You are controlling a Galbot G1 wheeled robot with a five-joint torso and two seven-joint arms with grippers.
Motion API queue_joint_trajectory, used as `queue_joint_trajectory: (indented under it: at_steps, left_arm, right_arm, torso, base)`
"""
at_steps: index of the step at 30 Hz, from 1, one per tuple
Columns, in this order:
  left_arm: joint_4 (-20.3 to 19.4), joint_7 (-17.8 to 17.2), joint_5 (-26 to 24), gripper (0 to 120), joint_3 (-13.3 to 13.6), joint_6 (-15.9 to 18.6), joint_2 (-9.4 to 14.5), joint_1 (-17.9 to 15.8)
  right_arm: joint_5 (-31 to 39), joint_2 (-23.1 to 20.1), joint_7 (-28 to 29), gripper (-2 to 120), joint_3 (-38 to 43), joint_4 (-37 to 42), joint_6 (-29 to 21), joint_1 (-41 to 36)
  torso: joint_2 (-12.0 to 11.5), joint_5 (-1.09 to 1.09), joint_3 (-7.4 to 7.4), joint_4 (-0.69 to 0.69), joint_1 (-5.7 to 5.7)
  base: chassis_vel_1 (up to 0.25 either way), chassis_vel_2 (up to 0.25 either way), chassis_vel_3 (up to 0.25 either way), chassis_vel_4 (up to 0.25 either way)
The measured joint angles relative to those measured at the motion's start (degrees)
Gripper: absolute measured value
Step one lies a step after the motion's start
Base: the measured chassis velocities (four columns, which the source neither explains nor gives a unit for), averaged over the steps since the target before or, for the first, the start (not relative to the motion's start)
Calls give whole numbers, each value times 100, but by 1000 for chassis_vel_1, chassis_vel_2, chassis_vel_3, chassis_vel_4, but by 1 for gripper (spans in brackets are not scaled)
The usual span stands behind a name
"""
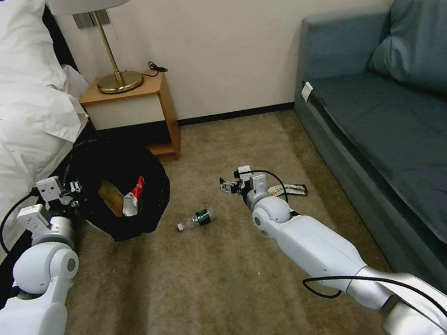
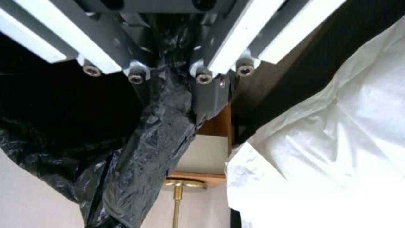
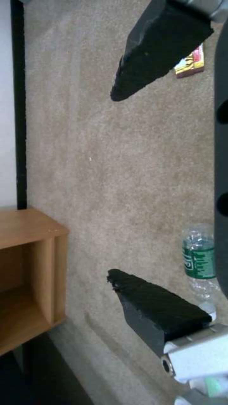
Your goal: Pick up the trash bin, then pick up the garbage on the floor and place it into the trash bin.
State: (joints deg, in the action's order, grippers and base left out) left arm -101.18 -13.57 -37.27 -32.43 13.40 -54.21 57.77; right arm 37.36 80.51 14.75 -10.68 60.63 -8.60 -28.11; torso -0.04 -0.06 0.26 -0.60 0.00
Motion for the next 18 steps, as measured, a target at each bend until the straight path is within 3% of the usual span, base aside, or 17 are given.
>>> queue_joint_trajectory:
  at_steps: [18]
  left_arm:
    - [-19,3,19,5,-4,-9,-43,42]
  right_arm:
    - [-43,10,-24,100,4,-24,30,-45]
  torso:
    - [0,0,0,0,0]
  base:
    - [0,0,0,0]
